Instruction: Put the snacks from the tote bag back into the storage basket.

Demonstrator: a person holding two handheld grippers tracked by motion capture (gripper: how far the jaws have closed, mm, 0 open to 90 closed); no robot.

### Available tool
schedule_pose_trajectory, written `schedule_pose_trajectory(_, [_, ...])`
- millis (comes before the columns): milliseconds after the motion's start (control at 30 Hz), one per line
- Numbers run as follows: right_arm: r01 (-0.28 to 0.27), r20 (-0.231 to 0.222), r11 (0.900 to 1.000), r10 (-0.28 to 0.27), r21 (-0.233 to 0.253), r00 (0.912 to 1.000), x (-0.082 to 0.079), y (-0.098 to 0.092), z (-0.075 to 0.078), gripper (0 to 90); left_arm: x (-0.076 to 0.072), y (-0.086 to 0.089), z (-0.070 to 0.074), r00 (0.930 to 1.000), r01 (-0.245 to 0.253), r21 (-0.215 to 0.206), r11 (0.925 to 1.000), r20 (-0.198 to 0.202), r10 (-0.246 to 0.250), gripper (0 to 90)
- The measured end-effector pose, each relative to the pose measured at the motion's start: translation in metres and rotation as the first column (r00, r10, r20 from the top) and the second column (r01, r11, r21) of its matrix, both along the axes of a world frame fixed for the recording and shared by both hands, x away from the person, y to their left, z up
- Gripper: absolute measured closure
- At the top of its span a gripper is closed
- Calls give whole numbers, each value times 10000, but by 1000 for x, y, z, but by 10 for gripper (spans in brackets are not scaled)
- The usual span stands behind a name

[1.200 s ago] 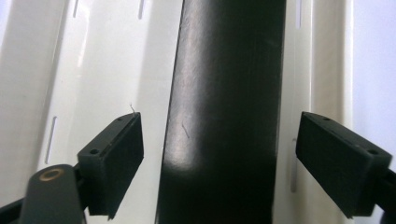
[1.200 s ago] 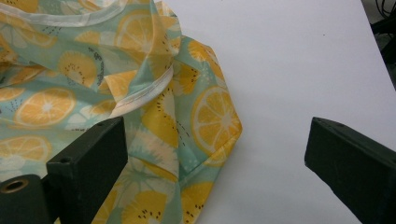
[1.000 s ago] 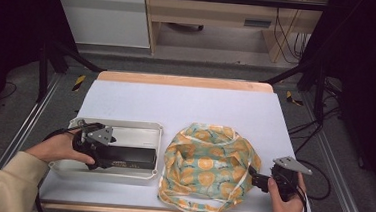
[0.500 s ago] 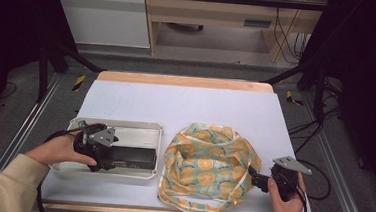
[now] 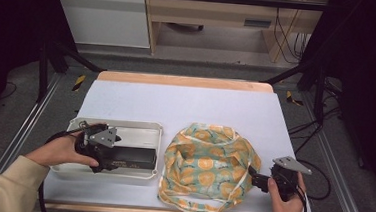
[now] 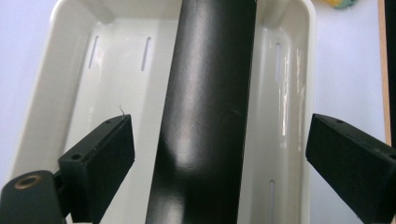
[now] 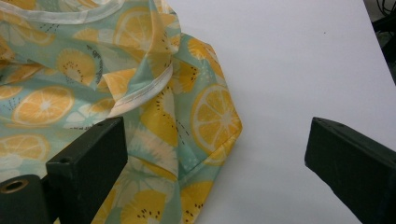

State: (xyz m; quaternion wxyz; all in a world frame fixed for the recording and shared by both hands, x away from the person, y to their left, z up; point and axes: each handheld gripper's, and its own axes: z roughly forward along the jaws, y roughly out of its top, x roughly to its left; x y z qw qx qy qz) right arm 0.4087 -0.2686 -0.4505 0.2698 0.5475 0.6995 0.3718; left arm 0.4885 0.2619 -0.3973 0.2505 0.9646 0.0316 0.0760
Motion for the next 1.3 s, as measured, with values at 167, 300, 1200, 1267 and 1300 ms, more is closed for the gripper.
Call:
schedule_pose_trajectory(167, [-9, -10, 10000, 9, 10, 10000, 0, 0, 0, 61, -3, -4, 5, 9996, -193, -143, 9997, 193, 196, 81])
schedule_pose_trajectory(300, [9, 21, 10000, -9, -7, 10000, 0, 0, 0, 60, -4, -7, 9, 9991, -342, -209, 9992, 255, 347, 78])
schedule_pose_trajectory(1200, [11, 33, 10000, -11, 93, 10000, -1, 0, 1, 61, -11, -36, 43, 9565, -2827, -1782, 9425, 221, 2911, 87])
schedule_pose_trajectory(1267, [6, 65, 10000, -7, 65, 10000, -1, -1, 1, 60, -9, -38, 43, 9493, -3045, -1847, 9344, 212, 3136, 90])
schedule_pose_trajectory(1300, [10, 69, 10000, -11, 55, 10000, -1, -1, 1, 61, -6, -40, 42, 9450, -3170, -1800, 9312, 233, 3262, 90])
